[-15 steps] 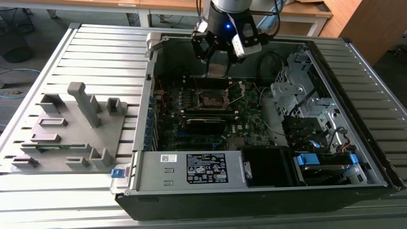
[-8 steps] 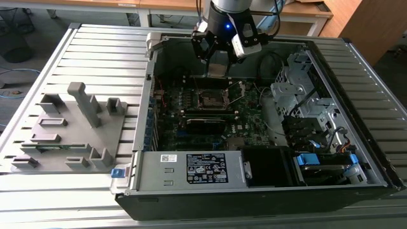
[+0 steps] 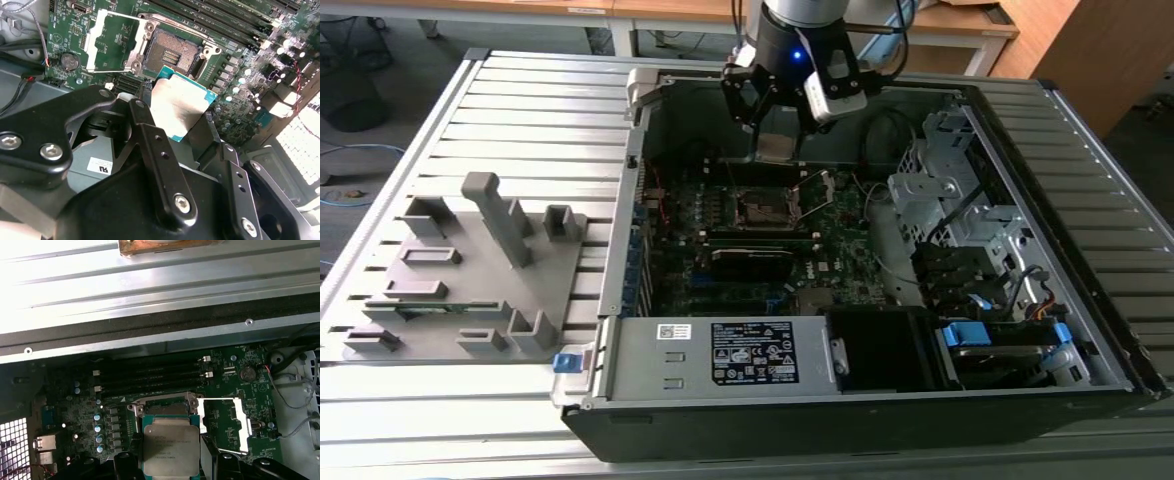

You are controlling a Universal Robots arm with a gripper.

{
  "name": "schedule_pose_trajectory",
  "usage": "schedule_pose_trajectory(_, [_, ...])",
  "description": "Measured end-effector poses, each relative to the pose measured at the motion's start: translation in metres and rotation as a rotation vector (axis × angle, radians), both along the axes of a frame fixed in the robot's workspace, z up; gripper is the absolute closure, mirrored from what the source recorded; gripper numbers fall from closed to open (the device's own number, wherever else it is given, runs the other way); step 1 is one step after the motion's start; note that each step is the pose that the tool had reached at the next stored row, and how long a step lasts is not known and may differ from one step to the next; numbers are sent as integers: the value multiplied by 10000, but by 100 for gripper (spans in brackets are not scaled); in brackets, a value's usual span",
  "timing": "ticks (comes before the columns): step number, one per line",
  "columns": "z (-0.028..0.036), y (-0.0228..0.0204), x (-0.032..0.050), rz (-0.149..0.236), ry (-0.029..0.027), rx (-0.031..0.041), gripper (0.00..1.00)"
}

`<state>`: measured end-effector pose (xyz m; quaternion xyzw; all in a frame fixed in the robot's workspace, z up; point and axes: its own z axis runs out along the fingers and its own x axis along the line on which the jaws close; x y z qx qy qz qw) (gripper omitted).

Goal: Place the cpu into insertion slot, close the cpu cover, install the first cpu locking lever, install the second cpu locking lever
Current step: 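Place the cpu into insertion slot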

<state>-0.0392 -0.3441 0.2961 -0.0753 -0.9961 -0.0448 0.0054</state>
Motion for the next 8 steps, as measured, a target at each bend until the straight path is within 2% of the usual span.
schedule_pose_trajectory(8, [0,0,0,-204,0,0,46])
